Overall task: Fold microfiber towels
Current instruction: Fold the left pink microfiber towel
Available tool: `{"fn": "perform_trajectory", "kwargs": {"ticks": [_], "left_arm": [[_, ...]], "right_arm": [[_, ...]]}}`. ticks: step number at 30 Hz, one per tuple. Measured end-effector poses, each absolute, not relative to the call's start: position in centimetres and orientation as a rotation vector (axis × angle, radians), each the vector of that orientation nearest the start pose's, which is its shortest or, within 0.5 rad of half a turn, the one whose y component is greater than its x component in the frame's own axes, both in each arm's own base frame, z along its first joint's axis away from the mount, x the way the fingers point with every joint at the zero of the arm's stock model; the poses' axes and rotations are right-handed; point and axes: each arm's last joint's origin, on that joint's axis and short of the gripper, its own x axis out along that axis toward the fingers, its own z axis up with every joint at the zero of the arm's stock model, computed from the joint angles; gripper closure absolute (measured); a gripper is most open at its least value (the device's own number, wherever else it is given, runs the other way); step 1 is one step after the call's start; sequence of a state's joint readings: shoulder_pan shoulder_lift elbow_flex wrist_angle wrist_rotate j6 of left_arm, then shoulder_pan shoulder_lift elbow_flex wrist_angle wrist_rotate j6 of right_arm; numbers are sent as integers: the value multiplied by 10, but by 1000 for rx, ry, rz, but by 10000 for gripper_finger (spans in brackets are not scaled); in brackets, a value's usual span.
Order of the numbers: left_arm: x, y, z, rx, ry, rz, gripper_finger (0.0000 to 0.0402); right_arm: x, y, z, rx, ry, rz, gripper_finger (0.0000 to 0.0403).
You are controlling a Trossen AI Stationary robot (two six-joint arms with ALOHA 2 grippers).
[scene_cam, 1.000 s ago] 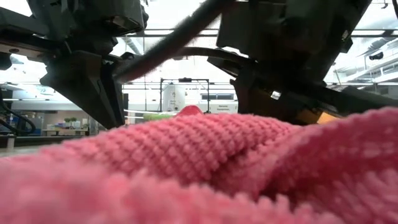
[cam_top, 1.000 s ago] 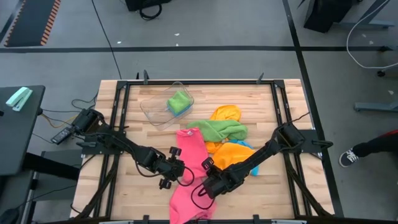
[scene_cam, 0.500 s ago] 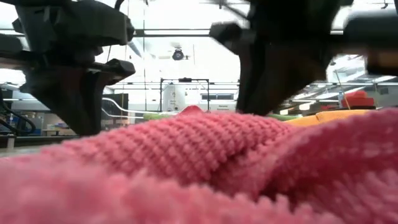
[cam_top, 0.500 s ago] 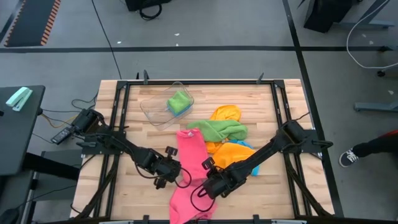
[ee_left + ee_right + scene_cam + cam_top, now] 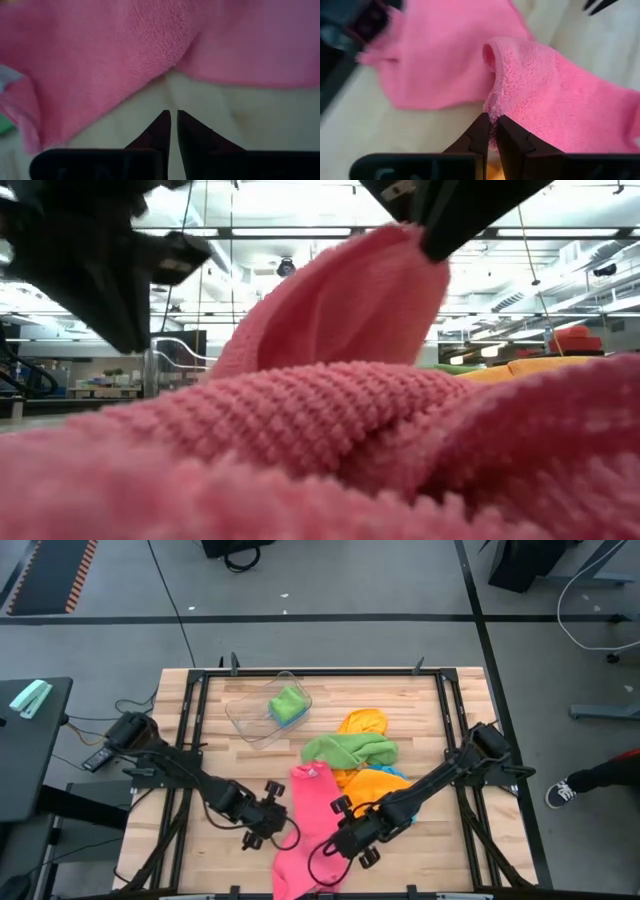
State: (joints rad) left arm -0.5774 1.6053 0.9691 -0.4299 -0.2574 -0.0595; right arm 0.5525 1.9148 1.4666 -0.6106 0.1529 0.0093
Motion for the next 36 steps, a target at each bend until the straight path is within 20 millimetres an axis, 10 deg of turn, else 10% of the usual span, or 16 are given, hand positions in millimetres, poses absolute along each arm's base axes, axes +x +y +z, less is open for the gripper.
{"fn": "perform_trajectory", "kwargs": {"ticks": [10, 36], "left_arm": [[256, -181, 194, 414, 889, -344, 363], [267, -166, 193, 384, 894, -289, 367]], "right_arm": [[339, 222, 220, -233, 992, 407, 363], [354, 140, 153, 12, 1071, 54, 363]]}}
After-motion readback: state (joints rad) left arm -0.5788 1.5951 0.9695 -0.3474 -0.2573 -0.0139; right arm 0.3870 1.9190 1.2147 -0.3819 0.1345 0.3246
